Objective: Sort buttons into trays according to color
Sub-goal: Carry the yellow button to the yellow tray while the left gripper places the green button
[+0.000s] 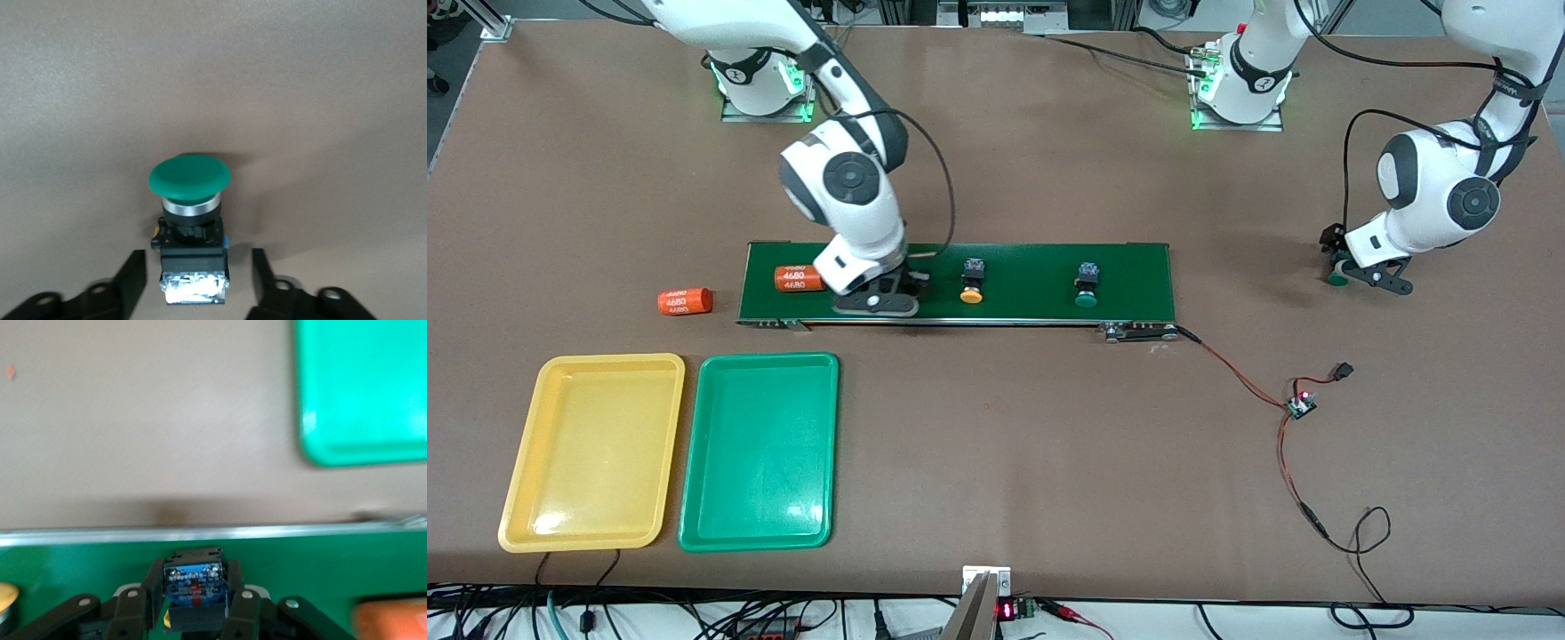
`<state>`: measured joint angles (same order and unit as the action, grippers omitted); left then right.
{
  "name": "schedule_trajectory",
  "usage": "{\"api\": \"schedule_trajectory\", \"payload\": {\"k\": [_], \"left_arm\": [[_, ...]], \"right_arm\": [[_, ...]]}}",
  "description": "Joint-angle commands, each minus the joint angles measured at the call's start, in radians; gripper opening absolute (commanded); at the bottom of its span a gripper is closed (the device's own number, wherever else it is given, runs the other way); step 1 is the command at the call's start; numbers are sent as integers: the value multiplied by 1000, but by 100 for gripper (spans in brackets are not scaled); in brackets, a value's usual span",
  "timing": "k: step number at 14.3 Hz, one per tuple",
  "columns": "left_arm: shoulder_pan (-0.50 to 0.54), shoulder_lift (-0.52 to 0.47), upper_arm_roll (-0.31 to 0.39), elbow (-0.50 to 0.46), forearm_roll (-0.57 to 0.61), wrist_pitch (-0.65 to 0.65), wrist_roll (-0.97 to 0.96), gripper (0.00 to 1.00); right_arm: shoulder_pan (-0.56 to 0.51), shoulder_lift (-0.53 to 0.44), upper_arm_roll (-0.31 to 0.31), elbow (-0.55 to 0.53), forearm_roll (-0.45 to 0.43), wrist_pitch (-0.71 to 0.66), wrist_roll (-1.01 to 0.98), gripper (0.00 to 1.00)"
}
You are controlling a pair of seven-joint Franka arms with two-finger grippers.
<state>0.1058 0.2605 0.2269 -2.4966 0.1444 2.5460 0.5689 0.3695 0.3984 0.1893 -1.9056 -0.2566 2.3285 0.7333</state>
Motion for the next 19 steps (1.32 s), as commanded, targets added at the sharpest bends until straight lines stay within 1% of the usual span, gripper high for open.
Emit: {"api": "schedule_trajectory", "payload": {"k": [1, 2, 3, 4, 5, 6, 7, 8, 9, 10, 12, 13, 15, 16, 19], "left_arm": [[-1, -9, 6, 1, 15, 1, 19, 37], [-1, -17, 6, 4, 15, -4, 19, 32], [-1, -29, 6, 10, 15, -21, 19, 25], [-3, -50, 5, 22, 15, -64, 14, 21], [-8, -70, -3, 44, 14, -122, 9, 21], [-14, -82, -9, 88, 9, -204, 8, 21], [-17, -83, -21, 132, -2, -287, 6, 21], [-18, -83, -64, 181, -6, -350, 0, 21], [-18, -83, -107, 221, -40, -409, -10, 21], [-18, -83, -136, 260, -84, -464, -24, 21], [-20, -83, -226, 335, -175, -574, -104, 21], [-26, -83, -268, 355, -207, -591, -163, 21], [-37, -80, -364, 363, -271, -583, -300, 21], [-43, -69, -418, 376, -304, -569, -366, 21], [-118, -32, -510, 378, -321, -469, -493, 21]], "right_arm": [[-82, -85, -33, 66, 23, -157, -153, 0], [-121, -95, -40, 86, 42, -190, -210, 0], [-182, -105, -41, 91, 66, -205, -280, 0], [-237, -118, -42, 89, 92, -210, -358, 0], [-279, -127, -48, 89, 112, -219, -439, 0], [-306, -125, -91, 89, 125, -225, -525, 1], [-311, -119, -147, 91, 141, -221, -596, 1], [-316, -103, -198, 91, 163, -212, -664, 1], [-317, -64, -258, 91, 190, -195, -749, 1], [-323, -21, -302, 92, 215, -146, -811, 1], [-324, 55, -330, 92, 232, -13, -868, 1], [-324, 91, -347, 94, 229, 41, -874, 1], [-325, 147, -375, 105, 232, 138, -934, 1], [-327, 170, -387, 121, 232, 156, -954, 1], [-346, 217, -401, 175, 234, 161, -999, 2]]}}
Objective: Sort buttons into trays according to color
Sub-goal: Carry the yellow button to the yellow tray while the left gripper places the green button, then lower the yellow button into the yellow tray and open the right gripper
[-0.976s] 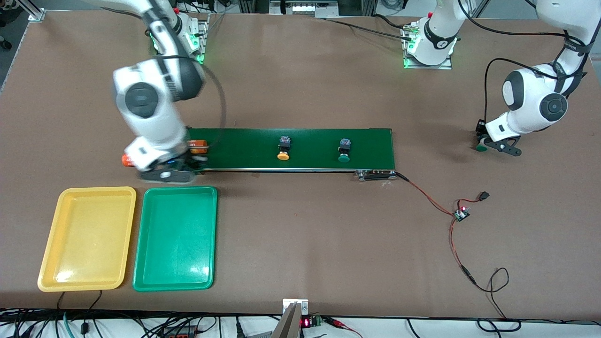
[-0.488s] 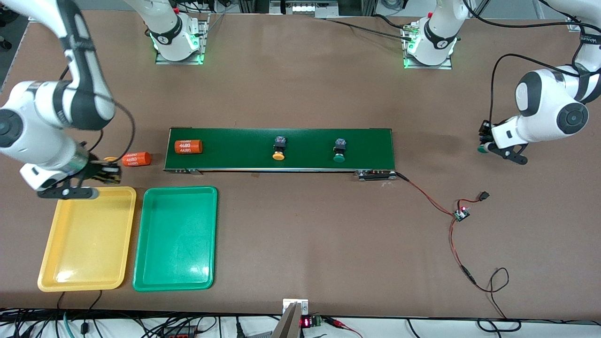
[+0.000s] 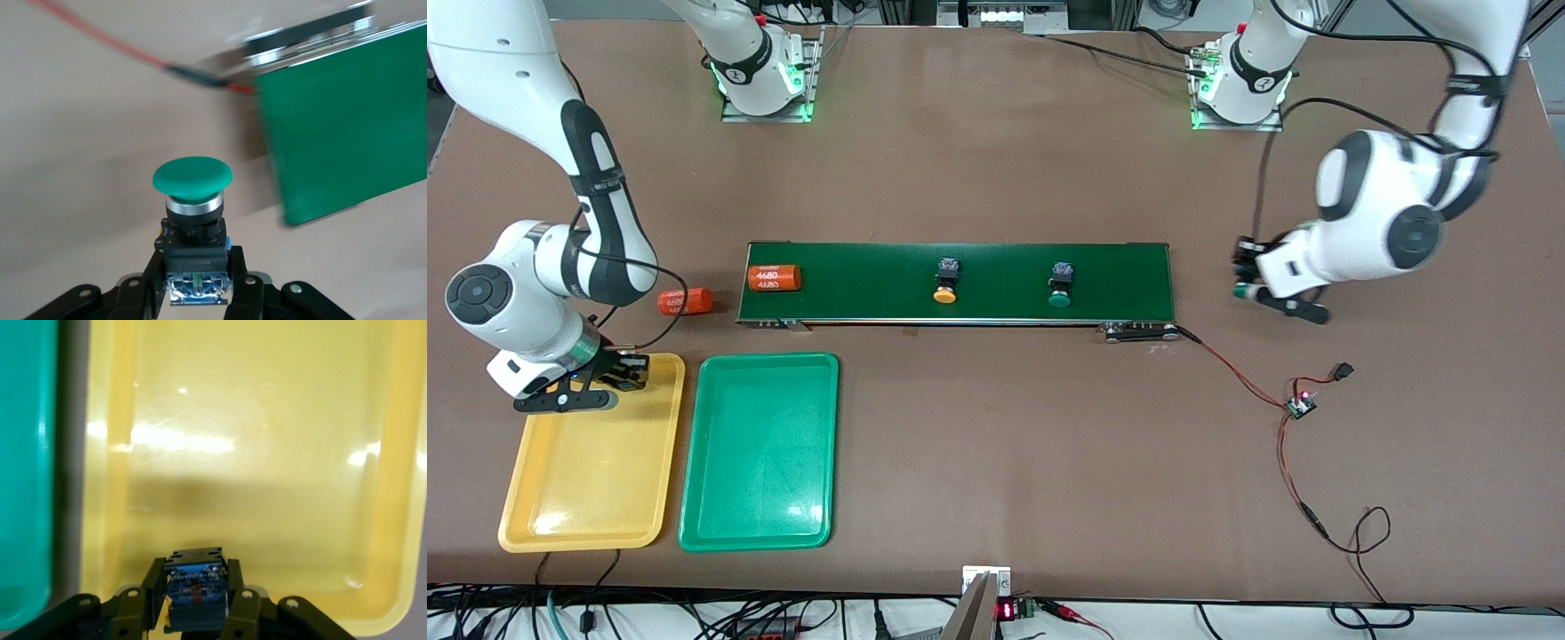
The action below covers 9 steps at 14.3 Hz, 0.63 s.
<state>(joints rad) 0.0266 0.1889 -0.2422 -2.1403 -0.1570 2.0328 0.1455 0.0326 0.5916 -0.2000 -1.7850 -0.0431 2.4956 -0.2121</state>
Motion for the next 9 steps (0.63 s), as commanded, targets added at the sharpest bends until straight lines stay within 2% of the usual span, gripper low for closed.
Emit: {"api": "schedule_trajectory", "payload": {"k": [1, 2, 4, 6, 7, 8, 9], "left_arm": [[-45, 52, -69, 22, -19, 87, -104, 21], [-57, 58, -101, 19, -21, 131, -137, 22], [-91, 87, -111, 16, -21, 159, -222, 22], [-96, 90, -114, 17, -21, 167, -248, 25], [-94, 92, -114, 16, -21, 167, -248, 31], [-96, 99, -115, 17, -22, 167, -250, 49], [-96, 101, -114, 17, -16, 168, -238, 99]], "right_arm": [[-19, 39, -12, 71, 19, 5, -67, 2], [-23, 51, -22, 81, 20, 20, -82, 2], [-23, 79, -39, 88, 20, 67, -99, 5], [-26, 105, -39, 88, 20, 107, -99, 35], [-26, 108, -39, 88, 20, 114, -99, 57], [-25, 111, -39, 88, 20, 114, -99, 59], [-23, 109, -39, 88, 22, 114, -99, 77]]}}
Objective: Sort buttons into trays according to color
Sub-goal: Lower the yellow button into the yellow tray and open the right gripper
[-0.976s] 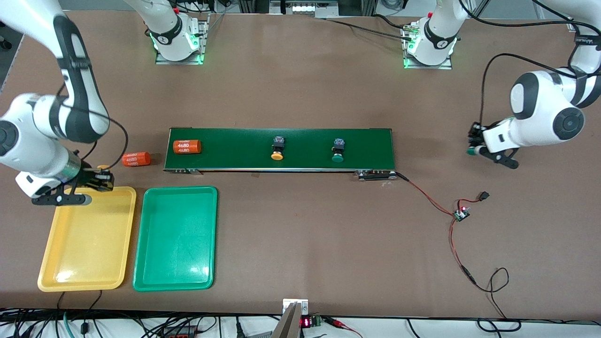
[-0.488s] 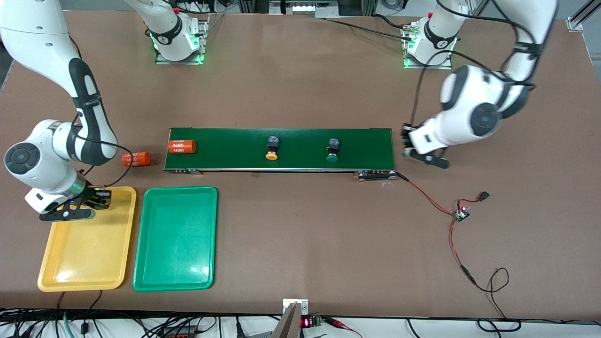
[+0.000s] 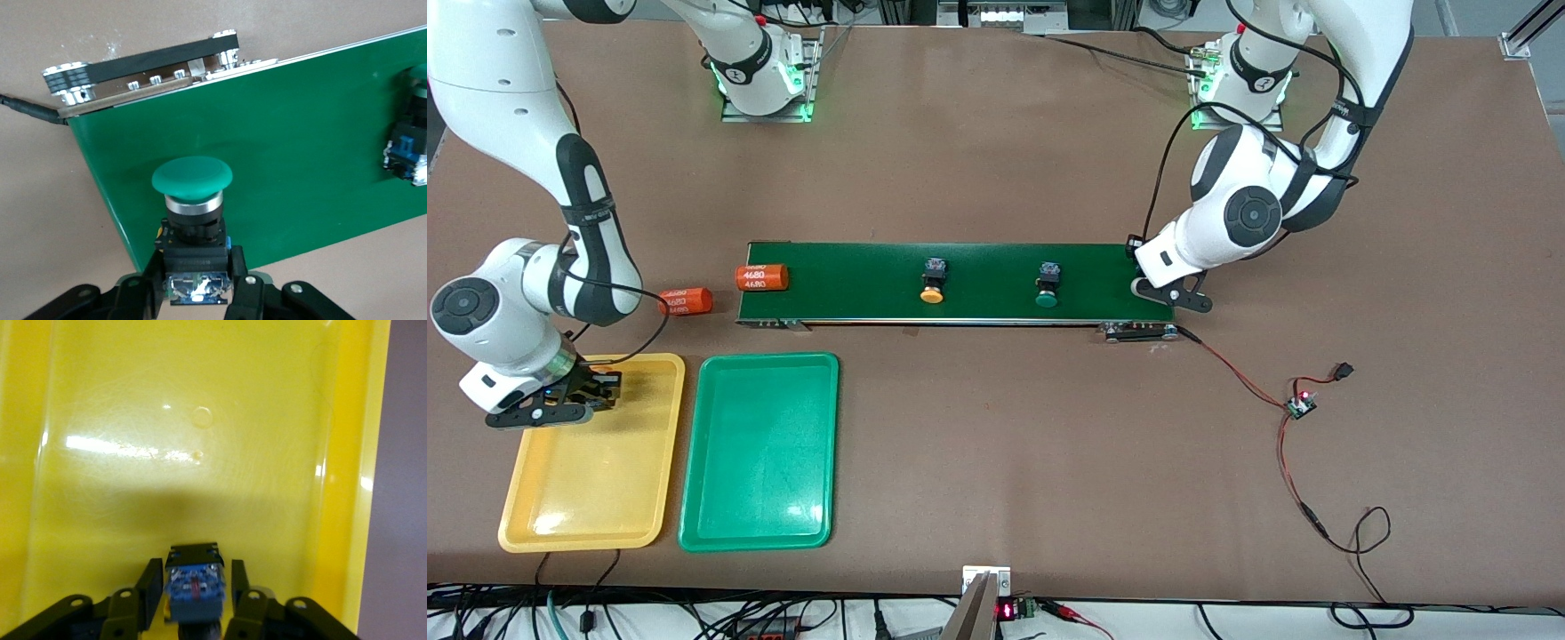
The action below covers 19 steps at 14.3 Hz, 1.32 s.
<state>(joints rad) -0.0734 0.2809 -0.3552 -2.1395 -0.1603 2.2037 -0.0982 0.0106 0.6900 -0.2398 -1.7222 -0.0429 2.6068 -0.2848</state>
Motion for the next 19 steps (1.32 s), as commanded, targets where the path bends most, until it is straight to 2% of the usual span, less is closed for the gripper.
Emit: {"api": "schedule_trajectory", "payload": {"k": [1, 2, 4, 5, 7, 8, 9, 11, 13, 14, 16, 18, 19], "left_arm": [[6, 5, -2, 18, -8, -2, 14, 100], [6, 1, -2, 21, -10, -4, 2, 100], [17, -29, -1, 23, -10, -15, -1, 100], [27, -58, -1, 23, -11, -22, -1, 100], [59, -124, 15, 41, -7, -97, 5, 100], [69, -146, 33, 59, -5, -166, 6, 100], [67, -160, 80, 88, 24, -229, 6, 100], [40, -184, 172, 147, 129, -315, 9, 100], [6, -218, 254, 197, 166, -361, 9, 100], [1, -230, 274, 255, 166, -415, 9, 100], [0, -223, 277, 431, 168, -624, 6, 100], [10, -221, 298, 564, 168, -749, 3, 100], [15, -221, 318, 598, 170, -751, 3, 100]], "right_arm": [[0, 8, 0, 26, 23, 3, -27, 84], [3, 0, 0, 23, 24, 1, -27, 89], [15, -68, 7, -23, 28, -61, -19, 92], [37, -133, 17, -57, 58, -147, -7, 92], [84, -272, 28, -146, 199, -307, 9, 100], [113, -341, 28, -210, 225, -321, 25, 100], [135, -396, 30, -268, 224, -323, 50, 100], [146, -492, 91, -367, 224, -323, 128, 100], [147, -562, 176, -439, 218, -320, 234, 100], [147, -575, 224, -445, 215, -321, 293, 100], [154, -583, 301, -445, 190, -323, 387, 100], [178, -580, 367, -444, 51, -320, 564, 100], [187, -572, 394, -442, -3, -320, 667, 100]]}}
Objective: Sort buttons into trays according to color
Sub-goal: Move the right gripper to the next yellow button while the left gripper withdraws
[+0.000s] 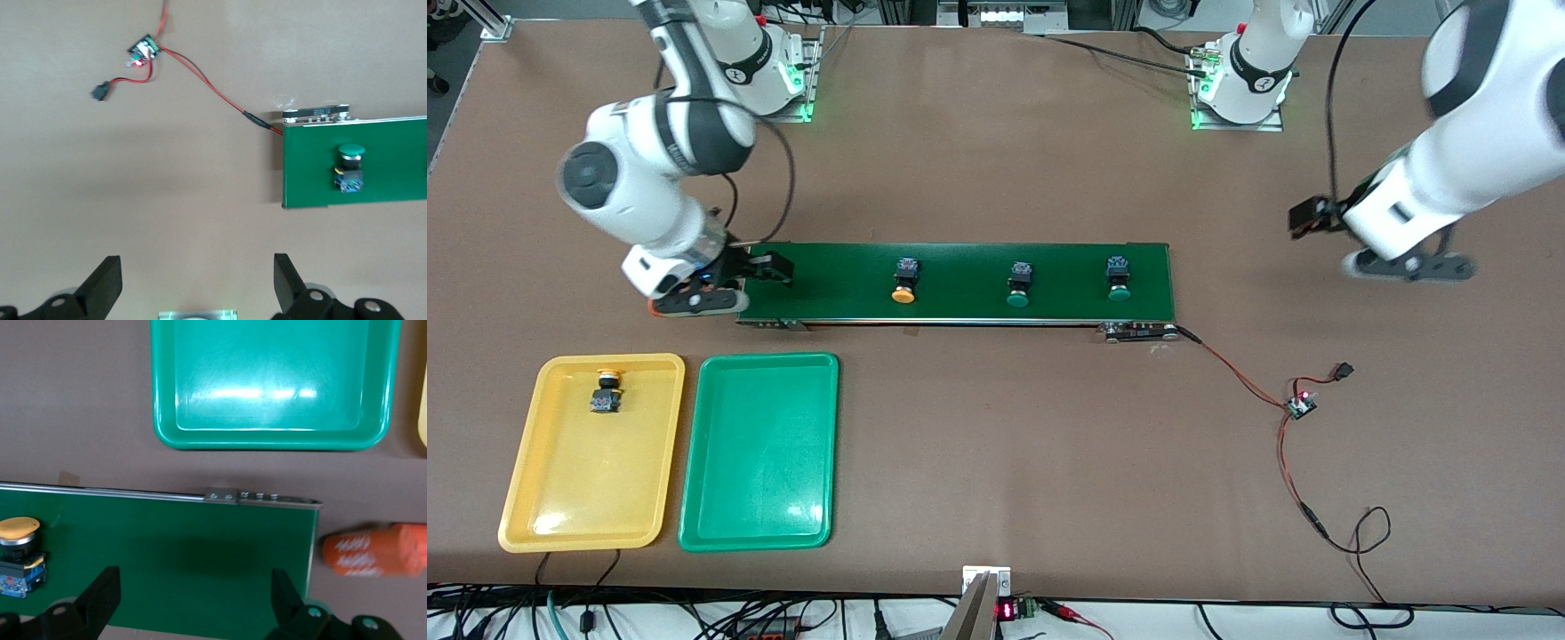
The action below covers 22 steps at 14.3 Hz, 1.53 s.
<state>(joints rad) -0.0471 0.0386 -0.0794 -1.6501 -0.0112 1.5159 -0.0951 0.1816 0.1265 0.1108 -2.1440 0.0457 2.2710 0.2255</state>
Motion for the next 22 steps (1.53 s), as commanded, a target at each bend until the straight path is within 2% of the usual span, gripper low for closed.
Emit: {"api": "schedule_trajectory", "payload": {"k": [1, 2, 7, 9, 11, 17, 18, 19, 21, 22], "left_arm": [[-11, 21, 79, 115, 16, -54, 6, 100], [-13, 18, 113, 115, 4, -34, 6, 100], [-8, -63, 119, 24, -13, 15, 11, 100], [4, -59, 116, 18, -13, 21, 12, 100], [3, -57, 107, 18, -12, 20, 12, 100], [1, -55, 101, 24, -10, 4, 9, 100], [1, -57, 101, 23, -10, 6, 9, 100], [1, -57, 101, 23, -10, 6, 9, 100], [-7, -54, 99, 23, -9, 4, 9, 100], [-7, -54, 99, 23, -10, 6, 9, 100]], "right_arm": [[24, -1, 70, -19, -104, 22, 232, 100], [39, 5, 88, -14, -106, 25, 286, 100], [128, 82, 102, -2, -113, 139, 486, 100], [151, 114, 102, -1, -116, 156, 491, 100], [167, 140, 102, -1, -173, 156, 491, 100], [180, 211, 102, -1, -207, 209, 482, 100], [180, 216, 101, -2, -208, 214, 482, 95], [182, 219, 101, -2, -214, 213, 479, 81], [180, 219, 101, -2, -221, 205, 479, 31], [177, 216, 99, -2, -221, 202, 477, 15]]}}
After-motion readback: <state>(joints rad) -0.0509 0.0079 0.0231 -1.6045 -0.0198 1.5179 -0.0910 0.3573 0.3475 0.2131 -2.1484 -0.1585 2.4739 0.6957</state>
